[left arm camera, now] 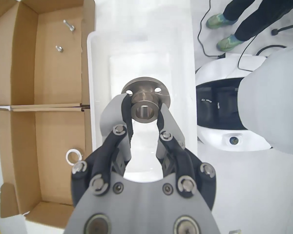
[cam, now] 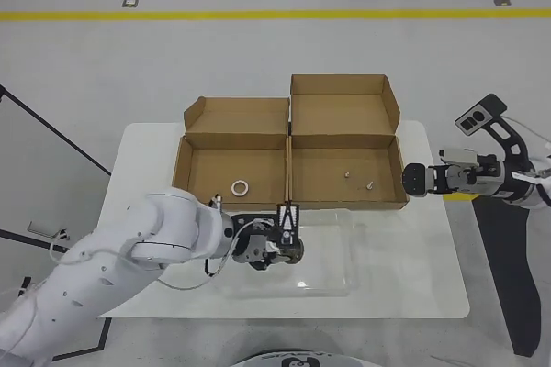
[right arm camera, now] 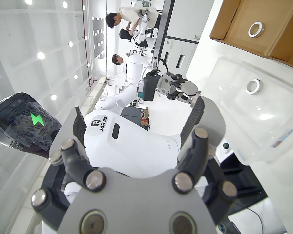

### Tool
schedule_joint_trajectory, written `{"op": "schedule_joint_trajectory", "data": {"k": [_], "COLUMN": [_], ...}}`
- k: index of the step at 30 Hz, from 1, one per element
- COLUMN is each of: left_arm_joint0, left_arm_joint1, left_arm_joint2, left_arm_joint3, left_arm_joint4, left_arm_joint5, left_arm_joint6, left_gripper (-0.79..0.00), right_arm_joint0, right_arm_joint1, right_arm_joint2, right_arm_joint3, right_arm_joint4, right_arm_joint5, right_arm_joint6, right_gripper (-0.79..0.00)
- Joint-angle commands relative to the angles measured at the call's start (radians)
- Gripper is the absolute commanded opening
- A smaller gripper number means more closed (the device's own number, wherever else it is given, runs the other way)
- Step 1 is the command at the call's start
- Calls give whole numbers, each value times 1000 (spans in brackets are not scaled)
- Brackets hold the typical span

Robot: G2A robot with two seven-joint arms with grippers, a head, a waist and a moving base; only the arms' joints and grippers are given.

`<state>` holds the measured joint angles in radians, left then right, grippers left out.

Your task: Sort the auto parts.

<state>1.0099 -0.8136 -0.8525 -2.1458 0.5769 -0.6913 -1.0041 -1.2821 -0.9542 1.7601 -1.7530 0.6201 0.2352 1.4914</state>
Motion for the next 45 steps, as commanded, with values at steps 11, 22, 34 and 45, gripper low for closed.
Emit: {"op": "schedule_joint_trajectory", "data": {"k": [11, 22, 34, 45], "left_arm_joint0": [171, 219, 219, 255], "left_arm_joint1": [44, 56, 56, 51], "left_arm_joint2": [-176, -216, -216, -273], "left_arm_joint3": [56, 47, 47, 105], "left_arm_joint4": [-17, 23, 23, -49], "left_arm_joint5": [-220, -230, -230, -184], "left_arm_joint6": [273, 291, 291, 494], "left_gripper": [-785, -785, -785, -785], "right_arm_joint0": [0, 0, 0, 0], "right_arm_joint1": [0, 0, 0, 0], "right_arm_joint2": [0, 0, 0, 0], "right_arm_joint3": [0, 0, 0, 0], "right_arm_joint4": [0, 0, 0, 0], "right_arm_joint5": [0, 0, 0, 0], "right_arm_joint6": [0, 0, 0, 0], "right_gripper": [0, 0, 0, 0]}}
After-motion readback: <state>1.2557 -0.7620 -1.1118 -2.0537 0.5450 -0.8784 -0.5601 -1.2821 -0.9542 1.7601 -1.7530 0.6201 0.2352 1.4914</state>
